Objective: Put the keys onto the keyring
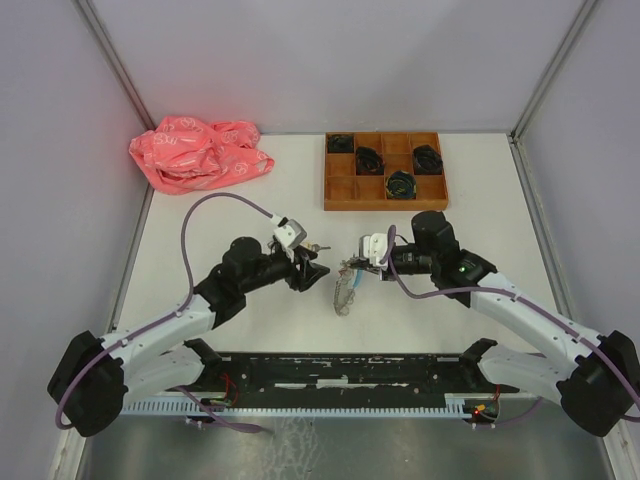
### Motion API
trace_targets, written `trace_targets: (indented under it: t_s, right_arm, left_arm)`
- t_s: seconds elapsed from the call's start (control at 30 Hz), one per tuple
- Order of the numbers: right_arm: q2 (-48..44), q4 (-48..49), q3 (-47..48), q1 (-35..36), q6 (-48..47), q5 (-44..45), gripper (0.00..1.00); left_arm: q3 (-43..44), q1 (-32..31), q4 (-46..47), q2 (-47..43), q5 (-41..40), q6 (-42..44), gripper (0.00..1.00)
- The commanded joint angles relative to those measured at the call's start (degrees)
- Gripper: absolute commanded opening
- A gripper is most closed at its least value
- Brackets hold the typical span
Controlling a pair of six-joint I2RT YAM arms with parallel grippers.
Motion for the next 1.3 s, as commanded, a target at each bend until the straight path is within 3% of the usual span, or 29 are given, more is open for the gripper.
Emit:
trace_targets:
  t_s: [0.0, 0.43, 0.73, 1.27]
  right_arm:
    - [-1.9, 0.3, 3.7, -0.1, 3.9, 2.0, 0.01]
    - [0.1, -1.0, 7.1, 0.3, 16.6, 8.5, 0.01]
    - [2.1, -3.8, 9.9, 3.0, 21.3, 14.0, 0.01]
    - [3.1, -4.5, 11.2, 7.1, 26.0, 23.1, 0.01]
  left_arm:
    - [-2.3, 0.1, 6.2, -2.8, 0.4, -4.0, 0.62]
    - [-7.3, -1.7, 22.3, 0.4, 7.3, -7.9, 0.71]
    - [-8.7, -9.3, 26.0, 4.0, -4.2, -2.8, 0.79]
    - [-10.7, -18.0, 34.6, 10.9, -19.5, 0.4, 0.77]
